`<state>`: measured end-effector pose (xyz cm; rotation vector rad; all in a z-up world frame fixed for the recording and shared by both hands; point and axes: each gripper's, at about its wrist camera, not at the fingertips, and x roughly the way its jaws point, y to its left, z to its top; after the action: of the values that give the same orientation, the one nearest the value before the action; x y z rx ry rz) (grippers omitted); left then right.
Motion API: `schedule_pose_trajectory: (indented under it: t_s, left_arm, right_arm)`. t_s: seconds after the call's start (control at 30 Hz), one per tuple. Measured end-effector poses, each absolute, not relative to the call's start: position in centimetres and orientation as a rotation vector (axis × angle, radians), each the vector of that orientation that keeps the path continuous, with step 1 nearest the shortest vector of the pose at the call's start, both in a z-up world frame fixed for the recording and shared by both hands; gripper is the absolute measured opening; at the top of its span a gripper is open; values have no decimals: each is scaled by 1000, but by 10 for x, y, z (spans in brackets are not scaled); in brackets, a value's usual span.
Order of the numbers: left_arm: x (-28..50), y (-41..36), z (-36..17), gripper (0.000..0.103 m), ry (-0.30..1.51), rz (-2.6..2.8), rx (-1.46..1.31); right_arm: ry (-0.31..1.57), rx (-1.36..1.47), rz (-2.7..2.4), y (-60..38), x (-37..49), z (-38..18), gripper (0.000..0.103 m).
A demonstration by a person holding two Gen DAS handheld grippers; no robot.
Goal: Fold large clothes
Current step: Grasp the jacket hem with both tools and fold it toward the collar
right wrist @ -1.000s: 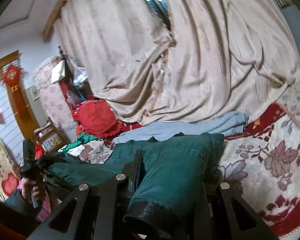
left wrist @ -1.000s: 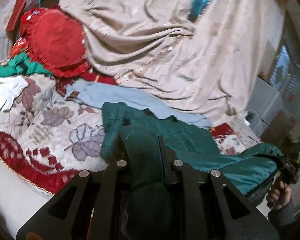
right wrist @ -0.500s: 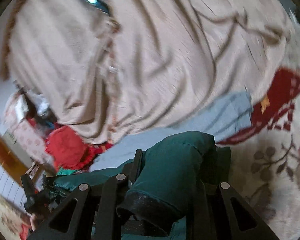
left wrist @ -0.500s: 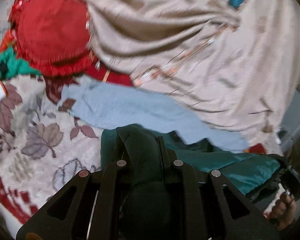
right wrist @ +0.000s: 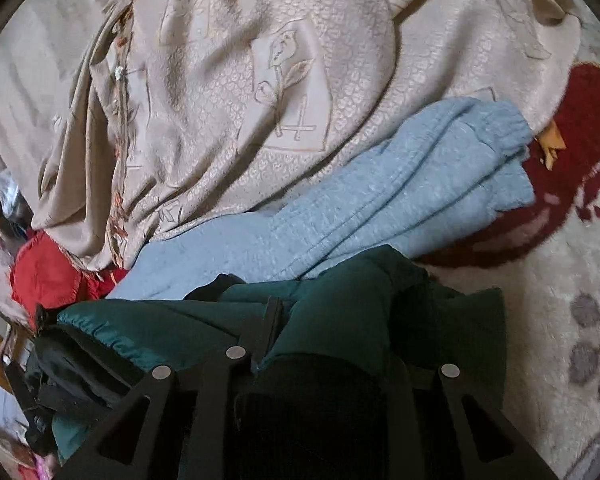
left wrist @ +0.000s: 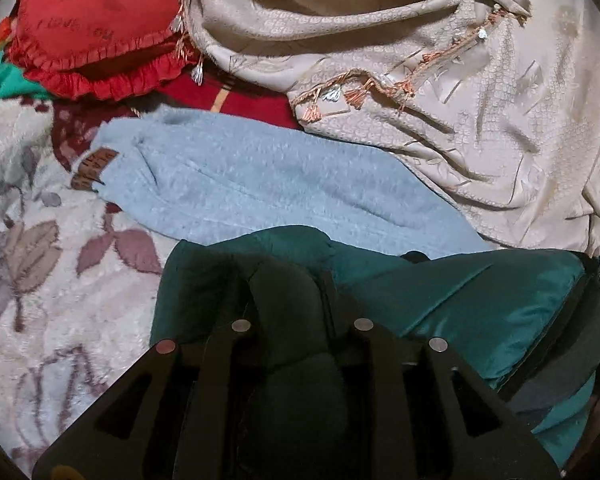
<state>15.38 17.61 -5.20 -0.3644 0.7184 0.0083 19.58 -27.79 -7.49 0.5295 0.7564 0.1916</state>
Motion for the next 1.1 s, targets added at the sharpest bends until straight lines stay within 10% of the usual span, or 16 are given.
schedule_pose_trajectory:
  t_s: [0.2, 0.37, 0.57, 1.1]
  left_arm:
    - [158, 181, -45, 19, 739, -22, -391]
    - [156, 200, -22, 44, 841, -143, -460]
    - [110, 225, 41, 82, 712, -246, -467]
    - [201, 130, 30, 84, 820, -7, -92]
  right_arm:
    - [732, 721, 274, -298, 182, -74, 31]
    - [690, 937, 383, -326, 147, -45, 103]
    - [656, 718, 322, -330, 108, 11, 103]
    - [949, 172, 168, -224, 211, -3, 103]
